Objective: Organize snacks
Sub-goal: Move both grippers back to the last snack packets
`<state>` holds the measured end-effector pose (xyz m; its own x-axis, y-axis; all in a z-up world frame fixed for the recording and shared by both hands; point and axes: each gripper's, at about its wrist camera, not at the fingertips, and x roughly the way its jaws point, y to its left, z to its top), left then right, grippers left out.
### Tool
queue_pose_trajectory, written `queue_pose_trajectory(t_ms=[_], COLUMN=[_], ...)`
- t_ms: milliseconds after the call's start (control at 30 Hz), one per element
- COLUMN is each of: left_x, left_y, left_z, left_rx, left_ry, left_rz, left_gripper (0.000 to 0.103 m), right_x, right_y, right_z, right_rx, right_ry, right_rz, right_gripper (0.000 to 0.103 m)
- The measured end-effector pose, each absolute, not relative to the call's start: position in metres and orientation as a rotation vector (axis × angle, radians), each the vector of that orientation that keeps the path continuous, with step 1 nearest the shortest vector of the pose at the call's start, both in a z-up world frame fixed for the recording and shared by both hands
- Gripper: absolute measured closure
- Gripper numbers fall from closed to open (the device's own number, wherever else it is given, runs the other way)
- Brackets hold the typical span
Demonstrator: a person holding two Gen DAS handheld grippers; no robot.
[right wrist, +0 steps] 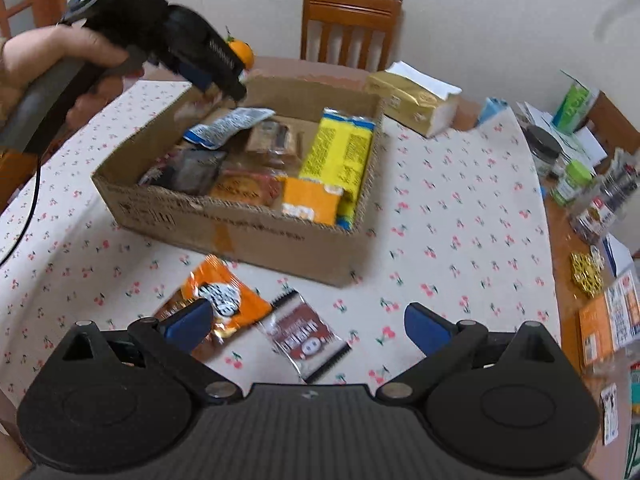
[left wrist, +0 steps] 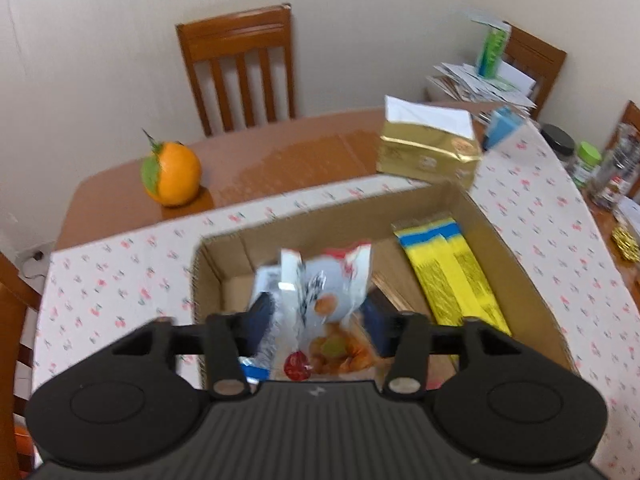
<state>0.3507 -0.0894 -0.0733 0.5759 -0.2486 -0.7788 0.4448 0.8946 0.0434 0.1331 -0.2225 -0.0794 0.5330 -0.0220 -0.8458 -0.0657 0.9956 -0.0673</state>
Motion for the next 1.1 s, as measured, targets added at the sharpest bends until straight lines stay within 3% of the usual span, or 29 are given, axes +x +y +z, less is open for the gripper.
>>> queue_pose_trajectory(t_ms=[67,667,1100], left_x=[0.35,0.267,0.175], left_y=[-0.087,-0.057,-0.059], left_z=[-0.069,-0.038,-0.075], left_rx=[0.246,0.231,0.251], left_ry=[0.832,0.748,0.841], left_rz=[-0.383,-0.351,-0.431], left_gripper=[0.012,0.007,0.006], right_x=[0.131,0.125,0.119], right_y=[-0.226,-0.23,-0.24], right_z=[-0.082,-0.084,-0.104], right_rx=[-0.093,-0.108,-0.079], right_ry=[1.017,1.013,1.06], right_rz=[0.014,0.007,0.013], right_gripper=[0.0,0.0,0.0])
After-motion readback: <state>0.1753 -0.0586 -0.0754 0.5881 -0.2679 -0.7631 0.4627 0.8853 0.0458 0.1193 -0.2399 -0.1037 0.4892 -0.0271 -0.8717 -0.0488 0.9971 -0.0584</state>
